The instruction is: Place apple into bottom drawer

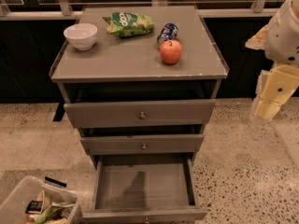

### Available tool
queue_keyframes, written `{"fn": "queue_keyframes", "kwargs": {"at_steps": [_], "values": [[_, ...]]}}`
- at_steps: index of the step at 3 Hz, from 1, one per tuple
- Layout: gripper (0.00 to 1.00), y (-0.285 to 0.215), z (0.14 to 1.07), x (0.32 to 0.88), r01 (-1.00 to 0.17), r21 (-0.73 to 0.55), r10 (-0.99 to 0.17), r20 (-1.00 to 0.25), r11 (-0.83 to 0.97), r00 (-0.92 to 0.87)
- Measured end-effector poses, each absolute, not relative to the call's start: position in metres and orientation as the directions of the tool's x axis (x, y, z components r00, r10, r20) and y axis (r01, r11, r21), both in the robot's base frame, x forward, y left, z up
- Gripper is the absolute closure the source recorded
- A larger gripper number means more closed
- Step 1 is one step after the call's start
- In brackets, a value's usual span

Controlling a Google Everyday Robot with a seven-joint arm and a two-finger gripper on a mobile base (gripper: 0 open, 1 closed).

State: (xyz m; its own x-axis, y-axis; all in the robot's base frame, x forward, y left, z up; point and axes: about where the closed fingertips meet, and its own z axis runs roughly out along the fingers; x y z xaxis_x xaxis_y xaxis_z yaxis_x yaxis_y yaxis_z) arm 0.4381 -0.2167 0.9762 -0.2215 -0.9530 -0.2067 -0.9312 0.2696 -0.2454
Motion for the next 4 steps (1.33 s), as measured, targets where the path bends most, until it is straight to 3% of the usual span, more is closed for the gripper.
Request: {"fn": "queue_keyframes", "kwargs": {"at_steps": [2,3,4], "values": [[0.0,-0.197,0.965,0.471,-0.96,-0.204,-0.945,-0.302,0.195,-0.128],[0.0,-0.151,0.945,0.533,-0.991,-0.128,-0.907,-0.421,0.046,0.012],[0.0,-0.095,0.931,0.608,-0.991,-0.132,-0.89,-0.448,-0.027,0.084]]}}
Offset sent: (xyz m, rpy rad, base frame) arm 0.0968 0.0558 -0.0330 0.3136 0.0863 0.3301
